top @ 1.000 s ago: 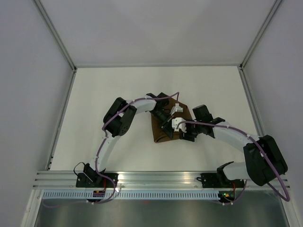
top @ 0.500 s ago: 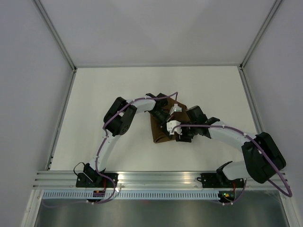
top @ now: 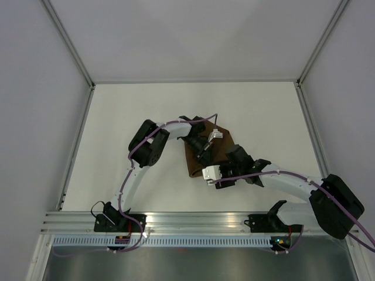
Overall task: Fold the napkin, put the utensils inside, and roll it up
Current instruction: Roll the napkin with the utensil
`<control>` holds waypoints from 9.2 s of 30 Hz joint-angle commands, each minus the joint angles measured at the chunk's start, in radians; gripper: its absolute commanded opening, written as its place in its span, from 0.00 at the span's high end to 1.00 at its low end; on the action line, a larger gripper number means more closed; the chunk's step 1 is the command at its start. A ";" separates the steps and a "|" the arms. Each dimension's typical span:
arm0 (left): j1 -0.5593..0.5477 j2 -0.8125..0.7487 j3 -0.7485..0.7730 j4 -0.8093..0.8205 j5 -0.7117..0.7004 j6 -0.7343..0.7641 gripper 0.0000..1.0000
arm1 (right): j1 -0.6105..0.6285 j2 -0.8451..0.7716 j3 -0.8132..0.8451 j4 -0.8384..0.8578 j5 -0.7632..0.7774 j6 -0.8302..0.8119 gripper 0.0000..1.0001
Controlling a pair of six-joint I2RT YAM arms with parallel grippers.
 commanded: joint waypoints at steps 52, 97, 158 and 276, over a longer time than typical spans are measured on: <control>0.045 -0.052 -0.004 0.056 -0.104 -0.041 0.62 | -0.113 0.474 0.304 -0.389 -0.131 -0.109 0.85; -0.202 -1.086 -1.185 1.651 -1.179 -0.060 0.65 | -0.345 0.986 0.772 -0.945 -0.326 -0.302 0.96; -0.546 -0.571 -0.806 1.091 -0.986 0.322 0.94 | -0.347 0.913 0.698 -0.795 -0.294 -0.180 0.93; -0.093 -0.034 0.022 0.057 -0.242 -0.110 0.87 | -0.129 0.205 0.082 -0.040 -0.067 0.035 0.71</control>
